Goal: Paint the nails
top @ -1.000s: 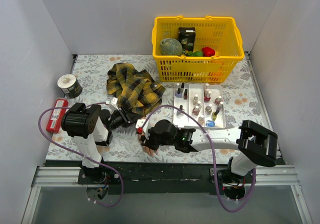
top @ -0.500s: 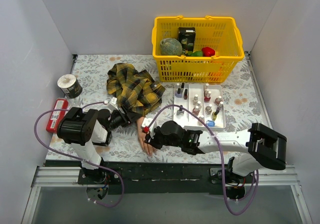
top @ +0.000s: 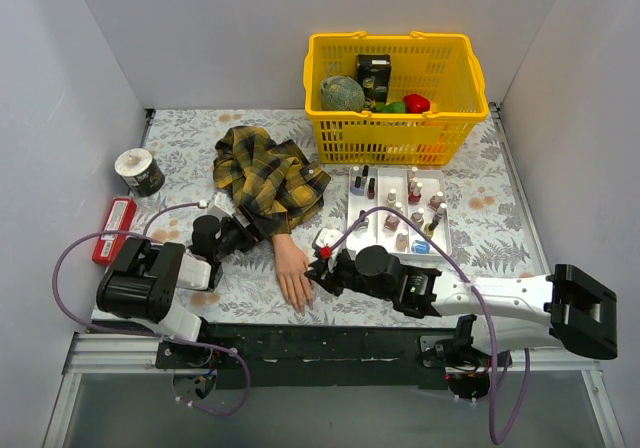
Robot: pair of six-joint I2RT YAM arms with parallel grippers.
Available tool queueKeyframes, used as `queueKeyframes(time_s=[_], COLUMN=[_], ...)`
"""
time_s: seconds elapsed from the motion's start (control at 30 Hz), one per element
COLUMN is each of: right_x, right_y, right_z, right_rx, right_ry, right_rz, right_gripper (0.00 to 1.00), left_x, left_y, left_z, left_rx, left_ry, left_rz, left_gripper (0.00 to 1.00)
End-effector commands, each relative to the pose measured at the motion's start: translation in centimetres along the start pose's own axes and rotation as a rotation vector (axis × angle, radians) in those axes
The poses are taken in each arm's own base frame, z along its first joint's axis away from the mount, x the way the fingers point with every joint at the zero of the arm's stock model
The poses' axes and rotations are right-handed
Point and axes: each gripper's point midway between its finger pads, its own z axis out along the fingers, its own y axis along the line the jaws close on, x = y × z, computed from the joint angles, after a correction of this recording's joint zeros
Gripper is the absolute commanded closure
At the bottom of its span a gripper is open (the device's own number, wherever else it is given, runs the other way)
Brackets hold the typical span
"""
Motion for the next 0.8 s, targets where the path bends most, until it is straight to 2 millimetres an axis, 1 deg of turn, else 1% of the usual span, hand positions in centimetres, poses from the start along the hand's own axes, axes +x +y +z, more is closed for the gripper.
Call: queueKeyframes(time_s=[0.0, 0.03, 0.07, 0.1, 0.13, 0.17, 0.2, 0.23, 0.3, 0.33, 0.37, 0.4, 0.43, 0.47, 0.5, 0.57, 0.6, 0.63, 0.7, 0.77], right_x=[-2.3, -1.9, -2.1, -2.0, -2.0, -2.3, -2.4, -2.5, -2.8, -2.9, -3.2, -3.0, -3.0, -3.3, -2.8, -2.7, -2.3, -2.2, -2.1, -1.4], right_y=[-1.4, -1.8, -2.3, -2.6, -2.9, -3.3, -3.4, -3.5, -4.3, -4.5, -5.3, -5.6, -6.0, -6.7, -7.0, -7.8, -8.1, -8.4, -9.3, -9.9], right_z=[-1.3, -1.5, -1.9, -2.1, -2.4, -2.9, -3.1, -3.3, -4.1, -4.4, -5.0, -5.3, -5.6, -6.1, -6.4, -7.1, -7.3, -7.5, -8.1, -8.6], right_rx=[0.088, 0.107, 0.135, 0.153, 0.166, 0.187, 0.196, 0.203, 0.24, 0.254, 0.296, 0.317, 0.335, 0.373, 0.392, 0.441, 0.458, 0.474, 0.524, 0.562], right_ry=[-0.089, -0.078, -0.088, -0.082, -0.08, -0.095, -0.101, -0.108, -0.121, -0.123, -0.136, -0.129, -0.131, -0.142, -0.127, -0.132, -0.119, -0.116, -0.119, -0.101], right_rz=[0.05, 0.054, 0.057, 0.059, 0.062, 0.063, 0.068, 0.069, 0.075, 0.076, 0.081, 0.077, 0.077, 0.082, 0.079, 0.087, 0.089, 0.091, 0.104, 0.115], right_gripper=[0.99, 0.99, 0.99, 0.99, 0.99, 0.99, 0.99, 0.99, 0.99, 0.99, 0.99, 0.99, 0.99, 0.99, 0.99, 0.99, 0.99, 0.99, 0.99, 0.99], left_x=[1.1, 1.6, 1.3, 1.5, 1.0, 0.7, 0.6, 0.1, 0.3, 0.6, -0.1, 0.3, 0.4, 0.0, 0.5, 1.0, 1.5, 1.9, 2.8, 2.9], left_y=[1.6, 1.5, 1.5, 1.7, 0.7, 0.4, 0.8, -0.6, -0.8, -1.5, -2.9, -3.0, -3.8, -5.1, -5.2, -6.5, -7.3, -7.7, -8.3, -8.3], left_z=[-1.4, -1.7, -1.9, -2.3, -2.7, -3.0, -3.3, -3.7, -4.3, -4.5, -5.0, -5.4, -5.7, -6.3, -6.5, -7.0, -7.2, -7.4, -7.4, -7.2], left_rx=[-0.115, -0.116, -0.132, -0.157, -0.137, -0.144, -0.175, -0.135, -0.146, -0.129, -0.091, -0.096, -0.081, -0.037, -0.03, 0.028, 0.081, 0.107, 0.14, 0.13], left_ry=[-0.003, 0.003, -0.021, -0.019, -0.047, -0.068, -0.084, -0.107, -0.113, -0.109, -0.14, -0.134, -0.136, -0.159, -0.142, -0.124, -0.12, -0.111, -0.092, -0.094], left_rz=[-0.035, -0.034, -0.029, -0.032, -0.011, -0.003, -0.006, 0.007, 0.007, 0.019, 0.038, 0.043, 0.059, 0.079, 0.086, 0.092, 0.107, 0.11, 0.128, 0.14], left_gripper=[0.15, 0.14, 0.11, 0.06, 0.03, 0.02, 0.02, 0.02, 0.02, 0.02, 0.02, 0.02, 0.02, 0.02, 0.02, 0.02, 0.02, 0.02, 0.02, 0.02])
